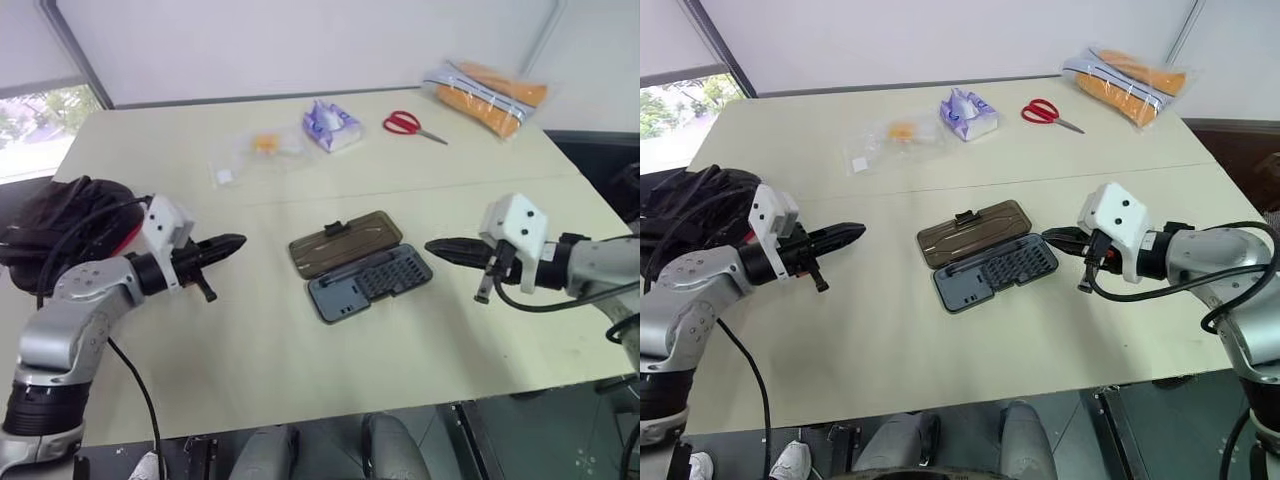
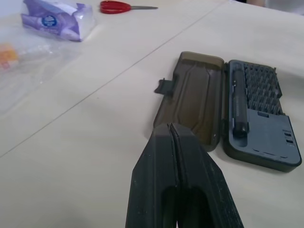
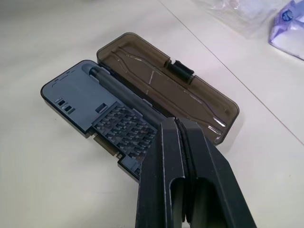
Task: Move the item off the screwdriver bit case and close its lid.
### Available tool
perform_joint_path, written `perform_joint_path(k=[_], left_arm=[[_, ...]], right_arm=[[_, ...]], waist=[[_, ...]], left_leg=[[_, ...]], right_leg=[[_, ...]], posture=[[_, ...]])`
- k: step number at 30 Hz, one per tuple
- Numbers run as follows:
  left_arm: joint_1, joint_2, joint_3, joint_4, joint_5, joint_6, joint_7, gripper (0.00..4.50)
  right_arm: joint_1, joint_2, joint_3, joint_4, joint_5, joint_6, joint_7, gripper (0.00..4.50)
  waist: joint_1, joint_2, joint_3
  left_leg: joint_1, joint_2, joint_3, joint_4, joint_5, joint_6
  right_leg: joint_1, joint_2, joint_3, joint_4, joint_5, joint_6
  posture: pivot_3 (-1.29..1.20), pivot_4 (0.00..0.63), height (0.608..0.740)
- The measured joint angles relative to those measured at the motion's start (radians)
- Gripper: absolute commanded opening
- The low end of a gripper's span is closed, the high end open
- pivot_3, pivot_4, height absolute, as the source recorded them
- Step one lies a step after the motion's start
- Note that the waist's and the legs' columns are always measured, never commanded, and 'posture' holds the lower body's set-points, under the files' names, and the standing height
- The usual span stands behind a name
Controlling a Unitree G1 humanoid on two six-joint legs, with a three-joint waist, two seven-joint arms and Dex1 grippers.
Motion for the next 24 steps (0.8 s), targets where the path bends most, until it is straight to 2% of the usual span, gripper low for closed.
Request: perform_joint_path(k=[24], left_arm=[[0.028, -0.025, 0.003, -0.017, -0.002, 0.009, 0.041, 0.00]], right_arm=[[0.037, -0.003, -0.011, -0.002, 0.000, -0.002, 0.018, 0.00]], waist=[[0.003, 0.000, 0.000]], left_leg=[[0.000, 0.000, 0.000, 0.002, 0.001, -0.001]], right_leg=[[0.000, 0.000, 0.000, 0.004, 0.000, 0.000]], posture=[[0.00, 0.150, 0.740]])
